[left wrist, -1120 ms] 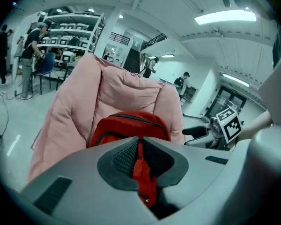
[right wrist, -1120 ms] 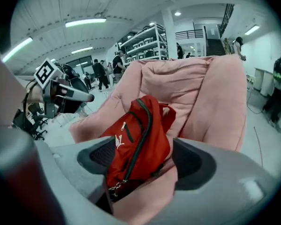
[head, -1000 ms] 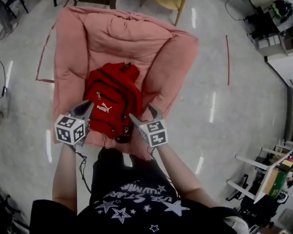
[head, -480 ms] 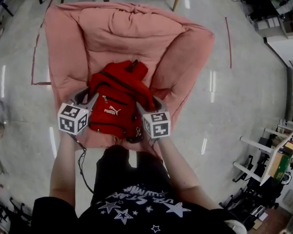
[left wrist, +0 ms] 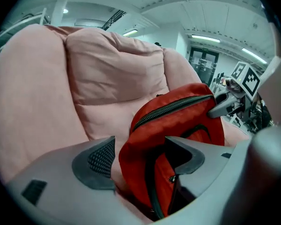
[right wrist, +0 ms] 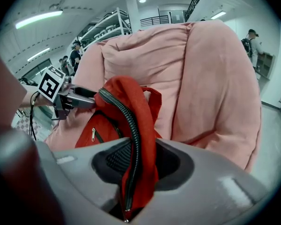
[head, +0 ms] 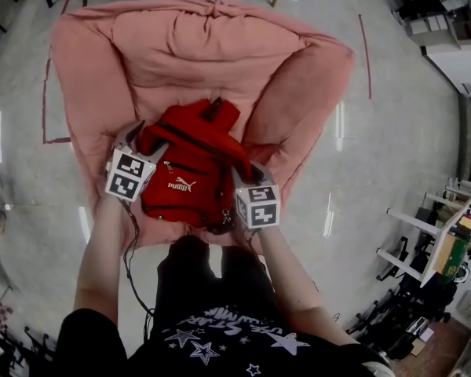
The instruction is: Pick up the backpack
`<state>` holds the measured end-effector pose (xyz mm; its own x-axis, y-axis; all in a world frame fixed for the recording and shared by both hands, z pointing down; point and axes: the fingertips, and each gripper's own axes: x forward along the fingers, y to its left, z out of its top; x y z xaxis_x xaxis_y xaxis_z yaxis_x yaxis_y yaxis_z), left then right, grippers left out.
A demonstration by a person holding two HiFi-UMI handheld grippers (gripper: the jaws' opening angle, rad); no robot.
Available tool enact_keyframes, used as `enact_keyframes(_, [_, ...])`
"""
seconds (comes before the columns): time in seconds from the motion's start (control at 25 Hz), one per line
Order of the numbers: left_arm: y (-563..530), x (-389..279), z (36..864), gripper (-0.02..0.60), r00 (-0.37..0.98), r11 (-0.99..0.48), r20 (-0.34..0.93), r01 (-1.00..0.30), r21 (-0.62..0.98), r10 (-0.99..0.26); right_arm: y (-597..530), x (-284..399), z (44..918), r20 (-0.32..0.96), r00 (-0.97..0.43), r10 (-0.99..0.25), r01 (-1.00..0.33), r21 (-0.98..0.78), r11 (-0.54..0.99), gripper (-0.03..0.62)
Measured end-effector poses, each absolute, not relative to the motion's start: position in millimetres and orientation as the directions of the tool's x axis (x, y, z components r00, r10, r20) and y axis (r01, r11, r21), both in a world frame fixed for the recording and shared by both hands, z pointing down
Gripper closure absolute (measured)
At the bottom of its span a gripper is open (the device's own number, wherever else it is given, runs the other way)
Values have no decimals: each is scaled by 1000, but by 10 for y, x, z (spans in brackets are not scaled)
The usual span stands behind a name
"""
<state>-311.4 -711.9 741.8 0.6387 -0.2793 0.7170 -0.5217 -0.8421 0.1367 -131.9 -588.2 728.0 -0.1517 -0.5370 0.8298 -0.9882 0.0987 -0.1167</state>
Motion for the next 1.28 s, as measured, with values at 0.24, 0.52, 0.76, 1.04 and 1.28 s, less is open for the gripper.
enact_keyframes(0.24, [-7158, -2951, 7670, 268, 597, -889, 772, -448, 95, -219, -5915, -1283, 7326, 830, -152, -537, -988, -129, 80, 477])
enact_keyframes(0.52, [-7005, -2877, 7858, 408, 548, -885, 830, -432, 173, -105, -5944, -1329, 7359, 837, -182, -516, -983, -140, 120, 536])
enact_keyframes(0.76, [-6992, -2903, 7550, 557, 606, -791, 775, -558, 250, -182, -5926, -1348, 7250, 818, -223, -531, -975, -185, 123, 563])
enact_keyframes(1.04, [-6876, -3007, 6974, 558, 704, -591, 648, -664, 457, -290, -5921, -1279, 7014, 783, -298, -547, -955, -241, 175, 566])
enact_keyframes(1.28, [-6453, -3186, 6479, 558, 711, -478, 569, -702, 528, -414, -5669, -1366, 6666, 719, -424, -551, -905, -320, 280, 568])
